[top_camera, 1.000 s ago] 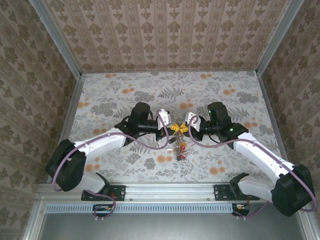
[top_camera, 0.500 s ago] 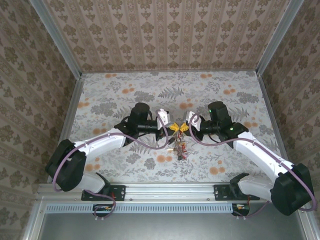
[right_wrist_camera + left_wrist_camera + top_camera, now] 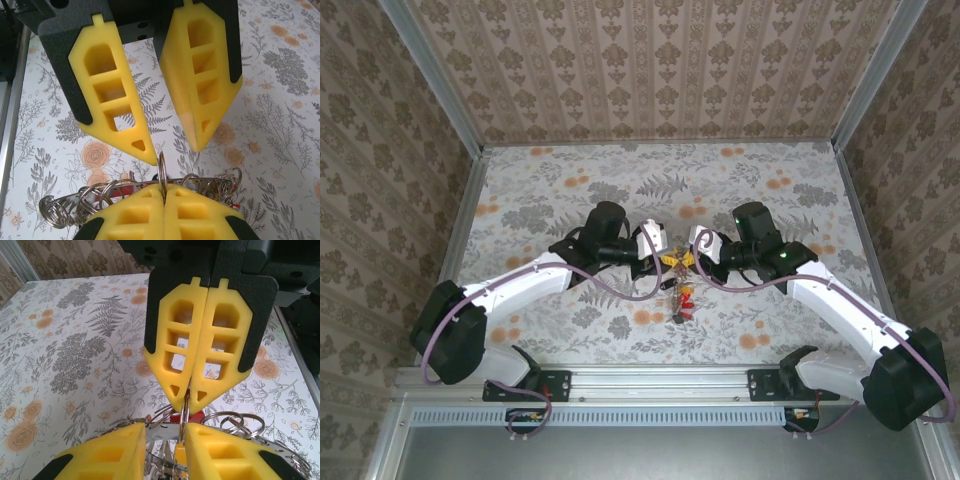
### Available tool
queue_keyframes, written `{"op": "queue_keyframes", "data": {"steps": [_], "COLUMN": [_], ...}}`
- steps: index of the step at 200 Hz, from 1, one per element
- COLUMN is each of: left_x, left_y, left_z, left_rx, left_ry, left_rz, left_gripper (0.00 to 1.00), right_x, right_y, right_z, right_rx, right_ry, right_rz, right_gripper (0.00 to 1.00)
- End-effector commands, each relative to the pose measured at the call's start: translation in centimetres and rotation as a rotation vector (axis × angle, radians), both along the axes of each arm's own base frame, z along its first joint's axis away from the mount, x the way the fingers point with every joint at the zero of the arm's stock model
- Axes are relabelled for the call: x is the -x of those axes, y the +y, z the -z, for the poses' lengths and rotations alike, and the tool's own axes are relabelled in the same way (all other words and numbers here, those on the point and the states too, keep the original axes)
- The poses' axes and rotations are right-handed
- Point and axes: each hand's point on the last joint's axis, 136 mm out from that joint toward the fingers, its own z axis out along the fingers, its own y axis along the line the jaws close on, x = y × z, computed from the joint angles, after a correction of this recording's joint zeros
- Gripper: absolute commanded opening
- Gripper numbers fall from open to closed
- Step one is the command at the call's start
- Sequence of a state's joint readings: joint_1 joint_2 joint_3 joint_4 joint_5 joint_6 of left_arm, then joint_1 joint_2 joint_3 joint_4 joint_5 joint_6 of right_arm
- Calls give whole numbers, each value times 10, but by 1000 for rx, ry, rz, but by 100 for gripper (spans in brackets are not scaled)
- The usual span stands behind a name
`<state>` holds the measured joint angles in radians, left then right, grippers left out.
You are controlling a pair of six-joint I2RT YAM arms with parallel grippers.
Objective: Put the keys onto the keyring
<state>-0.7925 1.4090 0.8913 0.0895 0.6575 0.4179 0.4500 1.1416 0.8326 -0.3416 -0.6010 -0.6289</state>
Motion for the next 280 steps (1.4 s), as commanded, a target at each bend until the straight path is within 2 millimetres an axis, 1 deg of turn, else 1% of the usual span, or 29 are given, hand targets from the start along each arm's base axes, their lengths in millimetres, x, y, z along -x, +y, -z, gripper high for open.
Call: {"op": "queue_keyframes", "data": {"steps": [1, 73, 121, 164, 176, 191, 207, 218, 228, 246, 280], "left_x": [3, 4, 3, 4, 5, 6, 6, 7, 8, 8, 8], "left_y": [-5, -9, -10, -12, -14, -15, -15, -14, -14, -14, -11], "left_z": [-13, -10, -4, -2, -1, -1, -3, -3, -4, -9, -26], "left_rx": [4, -9, -31, -42, -43, -45, -41, -41, -39, -8, 103], "left_ry": [-32, -29, -20, -15, -13, -10, -12, -12, -8, -9, 12], "left_rz": [33, 48, 53, 69, 78, 82, 86, 87, 94, 92, 88], "left_gripper": [27, 28, 27, 21, 16, 14, 7, 0, 0, 0, 0], "right_x": [-3, -2, -2, 1, 1, 2, 2, 2, 1, -2, -3], "right_y": [4, 7, 10, 12, 12, 13, 13, 12, 11, 6, 1], "right_z": [-23, -27, -30, -33, -34, -36, -35, -35, -34, -29, -19], "right_rx": [-20, -51, -68, -91, -97, -103, -105, -103, -98, -85, -113], "right_ry": [-75, -88, -95, -96, -98, -99, -103, -108, -112, -118, -68], "right_rz": [-15, -27, -35, -47, -50, -55, -54, -50, -41, -8, 28], "right_gripper": [0, 0, 0, 1, 1, 1, 1, 2, 4, 11, 14]}}
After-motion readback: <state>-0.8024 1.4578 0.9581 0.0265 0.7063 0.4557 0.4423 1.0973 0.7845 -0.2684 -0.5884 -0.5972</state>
